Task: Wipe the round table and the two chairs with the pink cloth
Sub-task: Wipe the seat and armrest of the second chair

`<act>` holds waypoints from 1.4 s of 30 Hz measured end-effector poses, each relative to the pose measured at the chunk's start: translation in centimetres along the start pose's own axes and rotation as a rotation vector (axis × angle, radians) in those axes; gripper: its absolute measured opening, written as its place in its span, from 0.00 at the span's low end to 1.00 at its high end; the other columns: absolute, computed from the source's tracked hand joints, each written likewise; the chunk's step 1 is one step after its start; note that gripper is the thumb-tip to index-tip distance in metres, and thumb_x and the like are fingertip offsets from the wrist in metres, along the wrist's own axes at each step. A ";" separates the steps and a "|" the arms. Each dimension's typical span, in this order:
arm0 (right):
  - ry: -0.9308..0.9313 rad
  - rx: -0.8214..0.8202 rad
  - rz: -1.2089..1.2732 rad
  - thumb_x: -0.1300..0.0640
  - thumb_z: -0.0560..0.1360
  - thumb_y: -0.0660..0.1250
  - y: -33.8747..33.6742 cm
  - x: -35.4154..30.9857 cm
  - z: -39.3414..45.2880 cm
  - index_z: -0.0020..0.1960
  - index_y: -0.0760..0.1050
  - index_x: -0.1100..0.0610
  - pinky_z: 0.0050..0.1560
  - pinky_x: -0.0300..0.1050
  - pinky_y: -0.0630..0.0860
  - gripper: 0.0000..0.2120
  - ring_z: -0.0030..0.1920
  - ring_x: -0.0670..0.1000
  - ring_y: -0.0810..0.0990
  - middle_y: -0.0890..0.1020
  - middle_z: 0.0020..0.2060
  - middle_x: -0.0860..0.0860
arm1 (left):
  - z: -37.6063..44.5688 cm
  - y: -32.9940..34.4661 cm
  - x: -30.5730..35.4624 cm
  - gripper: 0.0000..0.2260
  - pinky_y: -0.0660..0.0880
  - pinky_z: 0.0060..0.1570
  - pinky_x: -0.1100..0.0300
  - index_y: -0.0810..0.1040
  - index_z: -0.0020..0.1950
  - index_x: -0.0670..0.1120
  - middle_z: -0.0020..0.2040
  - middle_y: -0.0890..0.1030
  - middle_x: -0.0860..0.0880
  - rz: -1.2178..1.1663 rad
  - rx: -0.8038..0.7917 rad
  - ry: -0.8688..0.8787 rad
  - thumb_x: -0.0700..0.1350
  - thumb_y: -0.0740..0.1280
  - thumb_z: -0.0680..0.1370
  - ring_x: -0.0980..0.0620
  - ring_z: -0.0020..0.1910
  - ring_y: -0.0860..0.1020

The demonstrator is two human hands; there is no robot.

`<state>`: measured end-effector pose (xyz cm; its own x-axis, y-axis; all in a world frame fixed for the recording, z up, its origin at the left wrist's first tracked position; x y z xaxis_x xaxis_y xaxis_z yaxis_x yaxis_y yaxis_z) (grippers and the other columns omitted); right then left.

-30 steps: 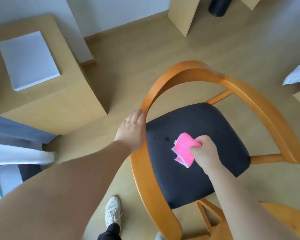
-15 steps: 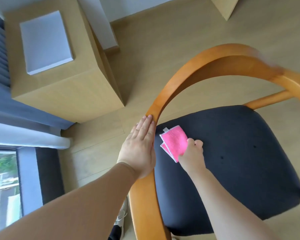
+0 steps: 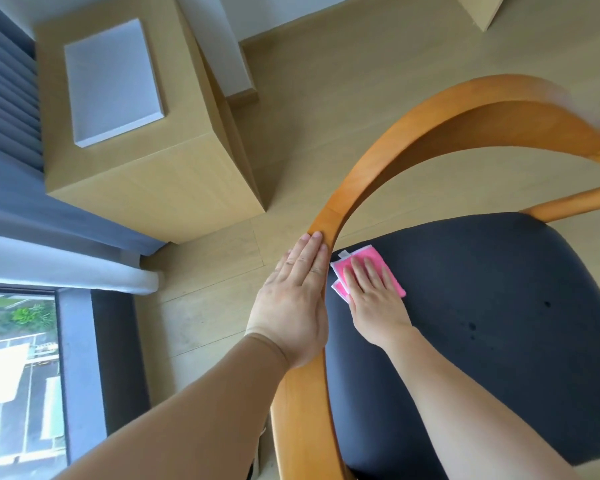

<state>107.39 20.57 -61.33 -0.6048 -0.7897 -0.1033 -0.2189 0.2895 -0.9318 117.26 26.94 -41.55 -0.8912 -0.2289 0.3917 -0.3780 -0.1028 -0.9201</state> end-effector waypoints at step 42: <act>0.305 0.141 0.127 0.49 0.80 0.49 -0.7 4.7 2.7 0.78 0.52 0.56 0.76 0.58 0.46 0.28 0.76 0.60 0.53 0.60 0.76 0.57 | 0.3 0.7 -0.3 0.29 0.50 0.73 0.57 0.62 0.74 0.39 0.76 0.60 0.44 0.048 -0.086 -0.032 0.47 0.45 0.75 0.53 0.75 0.51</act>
<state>106.72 15.19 -62.14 -0.8260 -0.5480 -0.1322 -0.0324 0.2803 -0.9594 117.36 26.66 -42.33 -0.9007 -0.2626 0.3461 -0.3567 -0.0080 -0.9342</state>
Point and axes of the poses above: each hand's wrist, its own z-axis towards the middle knuckle, its own y-axis out of the palm, x = y × z, the point moved 8 cm from there along z, towards the middle knuckle
